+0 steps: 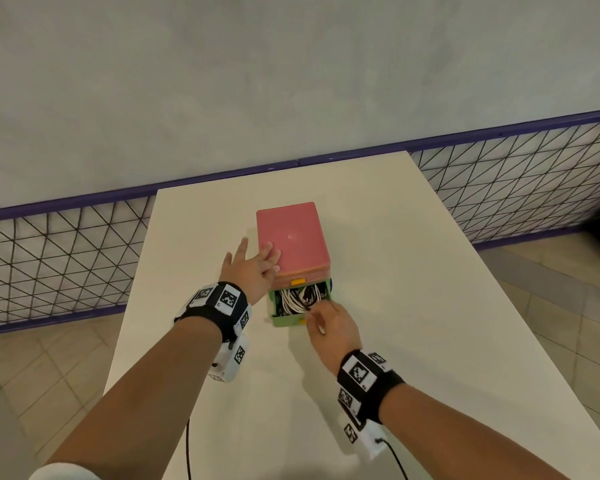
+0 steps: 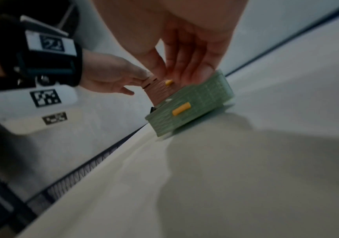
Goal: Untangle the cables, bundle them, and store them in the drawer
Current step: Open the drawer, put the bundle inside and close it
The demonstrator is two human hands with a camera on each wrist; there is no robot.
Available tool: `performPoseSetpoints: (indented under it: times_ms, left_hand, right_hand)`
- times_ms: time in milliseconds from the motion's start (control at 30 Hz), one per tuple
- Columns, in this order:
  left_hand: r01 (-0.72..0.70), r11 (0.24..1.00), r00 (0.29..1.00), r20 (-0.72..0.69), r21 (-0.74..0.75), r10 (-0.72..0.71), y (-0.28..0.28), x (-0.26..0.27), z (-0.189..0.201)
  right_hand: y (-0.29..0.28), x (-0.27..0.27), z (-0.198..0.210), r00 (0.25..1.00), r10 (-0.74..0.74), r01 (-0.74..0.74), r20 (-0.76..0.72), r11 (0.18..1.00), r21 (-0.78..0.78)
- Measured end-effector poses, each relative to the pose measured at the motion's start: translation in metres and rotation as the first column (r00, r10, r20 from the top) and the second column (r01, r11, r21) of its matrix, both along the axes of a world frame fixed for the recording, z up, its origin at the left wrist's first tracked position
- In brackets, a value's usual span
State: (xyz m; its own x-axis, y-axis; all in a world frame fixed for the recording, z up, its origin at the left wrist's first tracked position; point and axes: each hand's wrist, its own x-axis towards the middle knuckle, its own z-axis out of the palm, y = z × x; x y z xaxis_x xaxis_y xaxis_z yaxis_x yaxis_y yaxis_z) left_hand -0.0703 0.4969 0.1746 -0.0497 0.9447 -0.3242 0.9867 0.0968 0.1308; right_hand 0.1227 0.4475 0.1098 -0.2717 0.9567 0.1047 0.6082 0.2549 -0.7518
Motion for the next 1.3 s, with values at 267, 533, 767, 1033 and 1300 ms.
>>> performPoseSetpoints:
  times_ms: [267, 533, 767, 1033, 1300]
  left_hand:
    - [0.048, 0.998, 0.997, 0.063, -0.05, -0.045, 0.007, 0.006, 0.006]
    - [0.024, 1.0, 0.991, 0.132, -0.019, -0.022, 0.005, 0.003, 0.002]
    - [0.011, 1.0, 0.983, 0.183, 0.009, -0.012, 0.004, 0.003, 0.0]
    - [-0.006, 1.0, 0.983, 0.183, 0.008, 0.004, 0.004, 0.005, 0.001]
    - [-0.03, 0.999, 0.98, 0.2, 0.044, 0.02, 0.002, 0.005, -0.003]
  right_hand:
    - [0.007, -0.015, 0.006, 0.874, -0.401, -0.104, -0.276, 0.4, -0.911]
    - [0.033, -0.03, -0.009, 0.733, -0.601, -0.118, -0.319, 0.35, -0.929]
    - [0.062, -0.047, -0.006, 0.763, -0.58, -0.086, -0.286, 0.348, -0.934]
    - [0.065, -0.049, -0.006, 0.774, -0.566, -0.066, -0.285, 0.375, -0.925]
    - [0.055, -0.03, 0.003, 0.864, -0.417, -0.085, -0.282, 0.431, -0.898]
